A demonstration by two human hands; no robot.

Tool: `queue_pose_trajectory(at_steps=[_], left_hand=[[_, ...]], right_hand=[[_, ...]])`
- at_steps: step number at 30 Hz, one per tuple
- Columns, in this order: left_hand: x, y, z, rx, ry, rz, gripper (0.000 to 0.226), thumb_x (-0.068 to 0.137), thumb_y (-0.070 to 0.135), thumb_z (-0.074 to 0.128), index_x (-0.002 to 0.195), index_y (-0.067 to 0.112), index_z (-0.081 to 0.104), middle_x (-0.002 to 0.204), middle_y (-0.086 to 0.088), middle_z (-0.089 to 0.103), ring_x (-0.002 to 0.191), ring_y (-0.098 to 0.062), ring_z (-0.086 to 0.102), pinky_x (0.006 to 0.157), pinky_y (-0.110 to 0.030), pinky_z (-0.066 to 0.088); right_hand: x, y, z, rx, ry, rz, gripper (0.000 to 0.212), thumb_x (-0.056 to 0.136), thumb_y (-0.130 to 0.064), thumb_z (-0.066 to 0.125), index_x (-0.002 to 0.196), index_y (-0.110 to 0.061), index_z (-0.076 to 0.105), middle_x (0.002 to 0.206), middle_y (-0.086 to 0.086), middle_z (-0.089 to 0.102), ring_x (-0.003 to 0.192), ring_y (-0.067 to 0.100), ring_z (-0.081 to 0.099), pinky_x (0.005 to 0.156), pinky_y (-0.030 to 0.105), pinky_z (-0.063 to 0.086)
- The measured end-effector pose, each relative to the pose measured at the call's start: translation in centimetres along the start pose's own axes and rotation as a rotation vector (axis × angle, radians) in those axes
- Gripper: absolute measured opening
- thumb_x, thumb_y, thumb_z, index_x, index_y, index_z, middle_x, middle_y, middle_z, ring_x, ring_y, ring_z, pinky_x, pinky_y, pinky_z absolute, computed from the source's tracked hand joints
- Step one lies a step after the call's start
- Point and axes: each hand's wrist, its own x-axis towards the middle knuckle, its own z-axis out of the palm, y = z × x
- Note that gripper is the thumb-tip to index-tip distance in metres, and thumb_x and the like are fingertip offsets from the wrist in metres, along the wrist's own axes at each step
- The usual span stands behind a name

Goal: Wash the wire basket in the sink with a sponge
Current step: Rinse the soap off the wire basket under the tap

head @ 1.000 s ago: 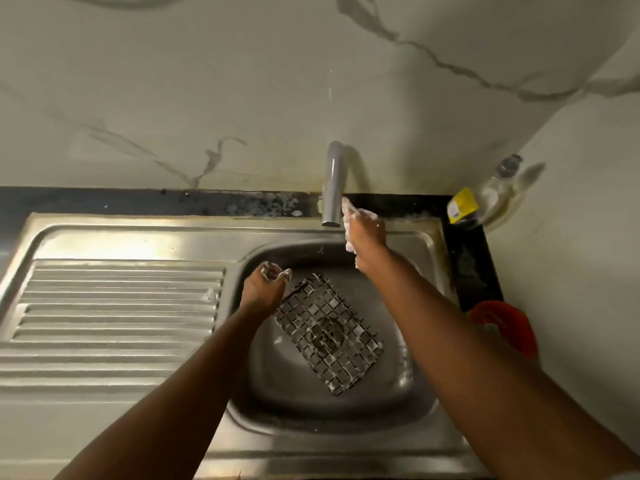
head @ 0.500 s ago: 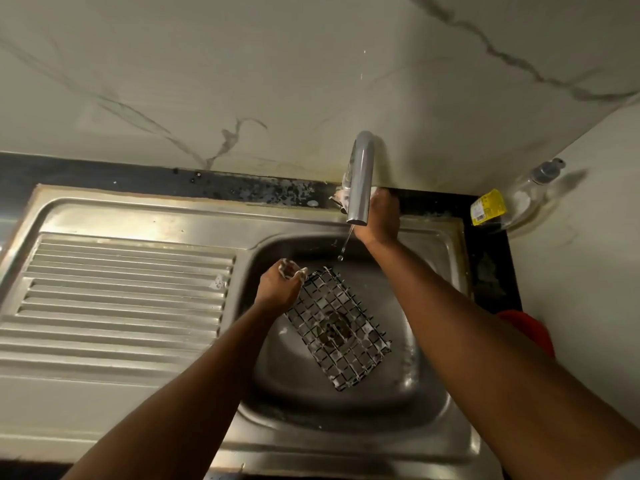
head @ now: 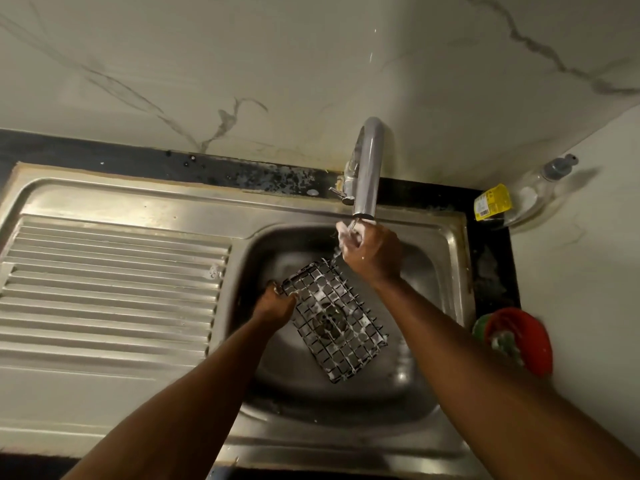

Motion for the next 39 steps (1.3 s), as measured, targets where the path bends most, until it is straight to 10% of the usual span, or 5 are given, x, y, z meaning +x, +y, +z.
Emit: queue_pose_trajectory(at_steps=[17, 22, 29, 34, 39], left_hand=[[1.5, -0.2, 0.6, -0.377, -0.101, -0.102, 0.067, 0.087, 0.051, 0.08, 0.14, 0.019, 0.056, 0.136, -0.012, 0.062, 0.116, -0.028, 0.061, 0.101, -0.045, 0.054], [0.4, 0.9, 0.5, -0.447, -0.122, -0.102, 0.02, 0.106, 0.033, 0.058, 0.113, 0.013, 0.058, 0.117, -0.018, 0.06, 0.095, -0.02, 0.055, 0.095, -0.044, 0.05], [-0.6, 1.9, -0.6, -0.391, 0.123, -0.015, 0.064, 0.09, 0.06, 0.07, 0.119, 0.005, 0.058, 0.109, -0.011, 0.066, 0.101, -0.029, 0.065, 0.089, -0.042, 0.058], [-2.6, 4.7, -5.2, -0.432, -0.257, 0.138, 0.06, 0.084, 0.074, 0.061, 0.117, 0.024, 0.066, 0.089, -0.001, 0.065, 0.073, -0.018, 0.062, 0.062, -0.029, 0.049], [-6.5, 7.8, -7.3, -0.54, -0.302, 0.169, 0.051, 0.103, 0.061, 0.045, 0.133, 0.025, 0.064, 0.107, -0.01, 0.07, 0.079, -0.023, 0.068, 0.065, -0.034, 0.054]], right_hand=[[-6.1, 4.0, 7.5, 0.183, -0.778, 0.715, 0.08, 0.082, -0.092, 0.03, 0.142, -0.041, 0.045, 0.144, 0.005, 0.061, 0.127, 0.034, 0.058, 0.11, 0.049, 0.044], [-6.3, 3.1, 6.0, 0.272, -0.677, 0.7, 0.082, 0.083, -0.082, 0.057, 0.147, -0.03, 0.053, 0.146, 0.004, 0.06, 0.128, 0.026, 0.06, 0.104, 0.033, 0.048], [-3.9, 1.6, 2.5, 0.156, -0.684, 0.466, 0.052, 0.097, -0.056, 0.06, 0.143, -0.033, 0.056, 0.125, 0.001, 0.07, 0.089, 0.011, 0.066, 0.068, 0.026, 0.05], [-1.2, 0.3, 0.0, 0.048, -0.681, 0.296, 0.04, 0.106, -0.045, 0.05, 0.137, -0.022, 0.061, 0.123, 0.008, 0.07, 0.087, 0.017, 0.063, 0.065, 0.028, 0.051], [-2.5, -3.6, -0.4, -0.009, -0.202, 0.197, 0.045, 0.104, -0.054, 0.042, 0.127, -0.026, 0.069, 0.109, 0.005, 0.076, 0.098, 0.026, 0.072, 0.084, 0.037, 0.058]])
